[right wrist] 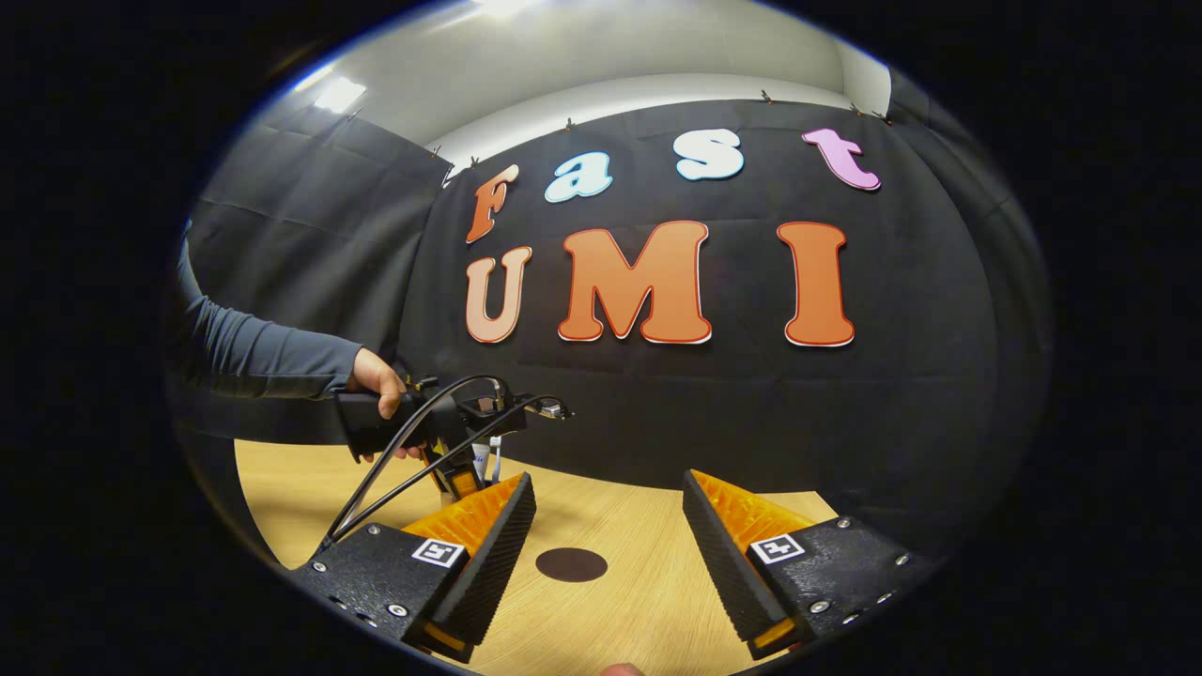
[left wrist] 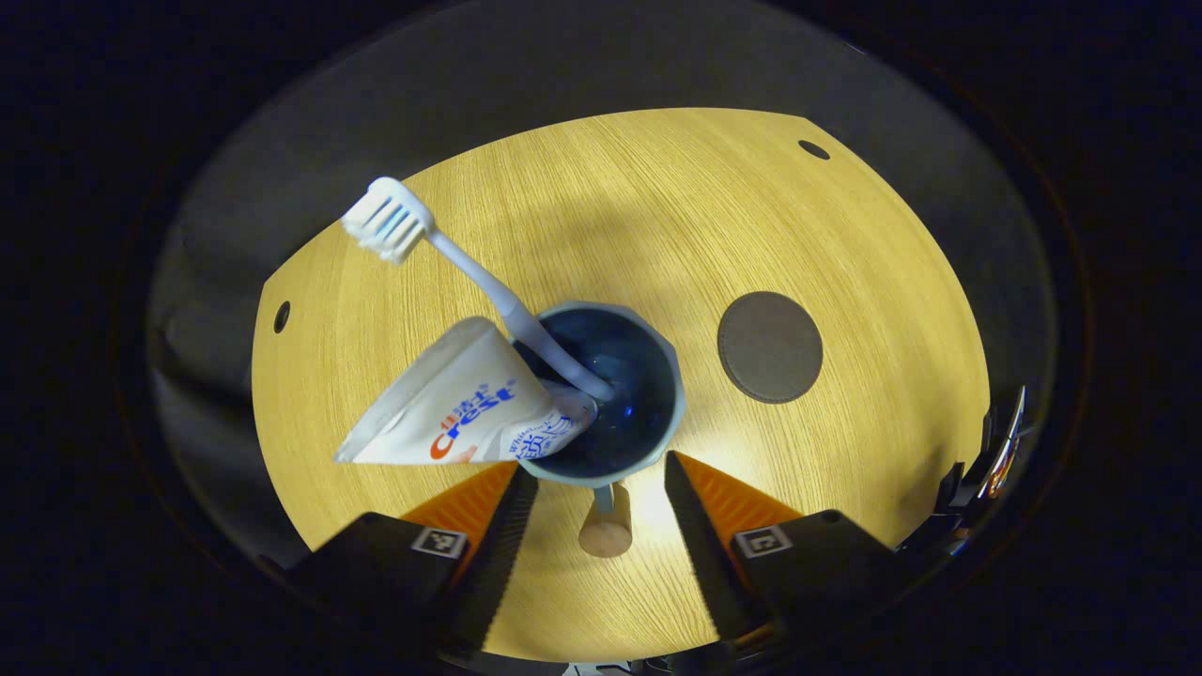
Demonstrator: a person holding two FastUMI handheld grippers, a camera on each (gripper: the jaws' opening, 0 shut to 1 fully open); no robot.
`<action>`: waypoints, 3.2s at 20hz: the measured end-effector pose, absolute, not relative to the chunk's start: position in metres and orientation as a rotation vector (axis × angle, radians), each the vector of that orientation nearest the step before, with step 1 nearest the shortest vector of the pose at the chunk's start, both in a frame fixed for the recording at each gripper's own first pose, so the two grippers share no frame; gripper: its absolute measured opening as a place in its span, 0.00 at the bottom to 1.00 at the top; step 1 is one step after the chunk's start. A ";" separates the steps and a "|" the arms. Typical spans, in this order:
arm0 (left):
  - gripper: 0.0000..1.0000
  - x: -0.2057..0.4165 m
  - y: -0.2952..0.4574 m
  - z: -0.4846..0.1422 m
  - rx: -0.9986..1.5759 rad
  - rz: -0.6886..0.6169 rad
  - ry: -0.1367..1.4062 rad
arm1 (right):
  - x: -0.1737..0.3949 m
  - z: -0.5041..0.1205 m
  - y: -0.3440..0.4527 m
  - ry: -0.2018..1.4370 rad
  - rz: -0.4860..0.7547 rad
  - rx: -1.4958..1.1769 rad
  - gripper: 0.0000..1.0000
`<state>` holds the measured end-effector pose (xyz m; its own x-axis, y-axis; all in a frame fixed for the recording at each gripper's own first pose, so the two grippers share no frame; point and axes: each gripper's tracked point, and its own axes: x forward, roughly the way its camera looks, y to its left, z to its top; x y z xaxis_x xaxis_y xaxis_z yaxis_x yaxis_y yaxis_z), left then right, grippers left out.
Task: Put the toothbrush and toothpaste on the desktop into the cup, then pick up the cup and place it on the coaster on the desktop.
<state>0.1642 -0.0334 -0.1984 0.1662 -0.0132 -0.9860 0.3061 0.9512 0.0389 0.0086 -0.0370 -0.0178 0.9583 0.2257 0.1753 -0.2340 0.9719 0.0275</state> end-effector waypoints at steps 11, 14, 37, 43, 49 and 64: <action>0.32 0.193 -0.063 -0.241 0.257 -0.191 1.403 | 0.001 -0.029 -0.039 -0.155 0.230 0.054 0.98; 0.28 0.213 -0.083 -0.244 0.233 -0.180 1.388 | 0.000 -0.029 -0.041 -0.152 0.226 0.060 0.99; 0.28 0.195 -0.302 -0.058 0.330 -0.324 1.249 | -0.048 -0.039 -0.114 -0.131 0.099 0.069 0.99; 0.28 0.198 -0.257 -0.113 0.335 -0.323 1.280 | -0.058 -0.051 -0.130 -0.114 0.070 0.083 0.99; 0.28 0.221 -0.234 -0.141 0.320 -0.315 1.311 | -0.066 -0.060 -0.140 -0.094 0.050 0.091 0.99; 0.87 0.266 -0.184 -0.128 0.292 -0.416 1.012 | -0.059 -0.045 -0.128 -0.106 0.040 0.109 0.99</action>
<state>0.2660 -0.1845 -0.1280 0.4624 -0.1997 -0.8639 0.4648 0.8843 0.0444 -0.0592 -0.1284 -0.0446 0.9936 0.0341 0.1077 -0.0456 0.9933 0.1063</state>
